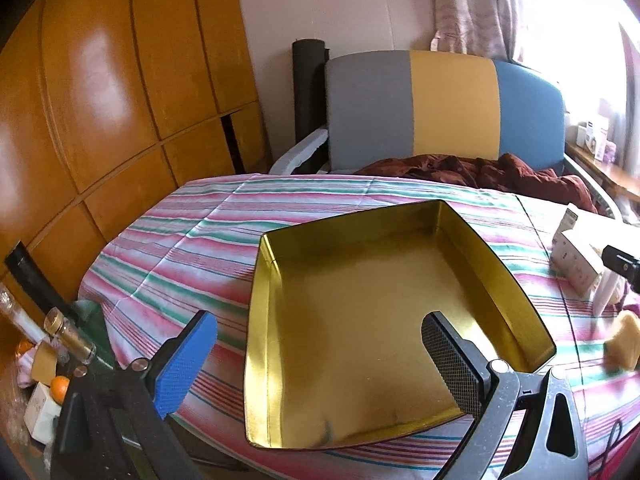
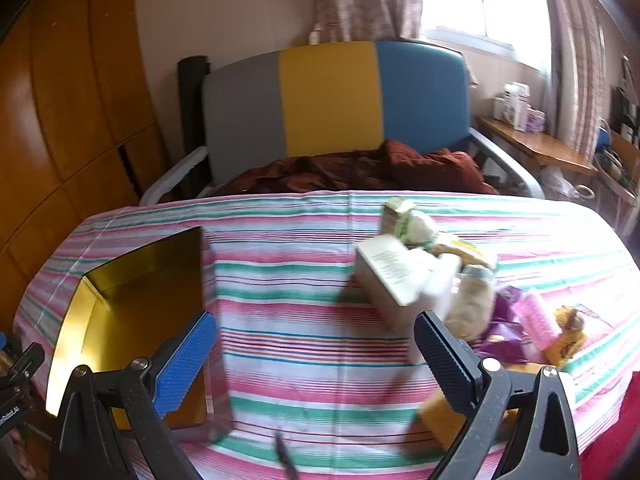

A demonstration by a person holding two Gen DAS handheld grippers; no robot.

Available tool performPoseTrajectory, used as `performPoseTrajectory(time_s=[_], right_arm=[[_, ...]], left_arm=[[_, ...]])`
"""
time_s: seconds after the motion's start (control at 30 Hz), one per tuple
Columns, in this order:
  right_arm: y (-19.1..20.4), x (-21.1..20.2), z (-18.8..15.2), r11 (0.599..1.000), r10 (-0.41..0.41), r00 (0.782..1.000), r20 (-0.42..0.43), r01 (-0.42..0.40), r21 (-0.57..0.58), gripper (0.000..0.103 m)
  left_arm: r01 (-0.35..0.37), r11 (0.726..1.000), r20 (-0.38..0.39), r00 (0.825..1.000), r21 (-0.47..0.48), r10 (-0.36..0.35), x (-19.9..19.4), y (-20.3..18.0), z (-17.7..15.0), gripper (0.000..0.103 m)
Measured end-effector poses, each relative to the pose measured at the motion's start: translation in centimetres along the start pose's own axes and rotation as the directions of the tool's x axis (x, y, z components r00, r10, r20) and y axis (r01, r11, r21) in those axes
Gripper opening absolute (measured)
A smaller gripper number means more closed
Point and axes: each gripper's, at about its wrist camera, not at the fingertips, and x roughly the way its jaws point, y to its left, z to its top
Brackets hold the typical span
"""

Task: Organize objects
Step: 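Move both tools from the gold tray toward the pile of items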

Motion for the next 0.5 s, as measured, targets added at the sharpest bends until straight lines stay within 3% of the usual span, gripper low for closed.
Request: performPoseTrajectory(time_s=[0.3, 0.5], right_arm=[[-5.9, -1.1, 0.8, 0.991, -0.081, 0.997, 0.001, 0.081, 0.11, 0.101], [-10.2, -2.5, 0.9, 0.976, -0.113, 0.994, -0.011, 0.113, 0.186, 0.101]], left_arm=[[0.063, 0.995, 0.0, 0.998, 0.079, -0.064, 0.1, -3.0, 0.4, 0.103], [0.178, 0.973, -0.018, 0.984, 0.148, -0.177, 0.2, -6.1, 0.6, 0.103]])
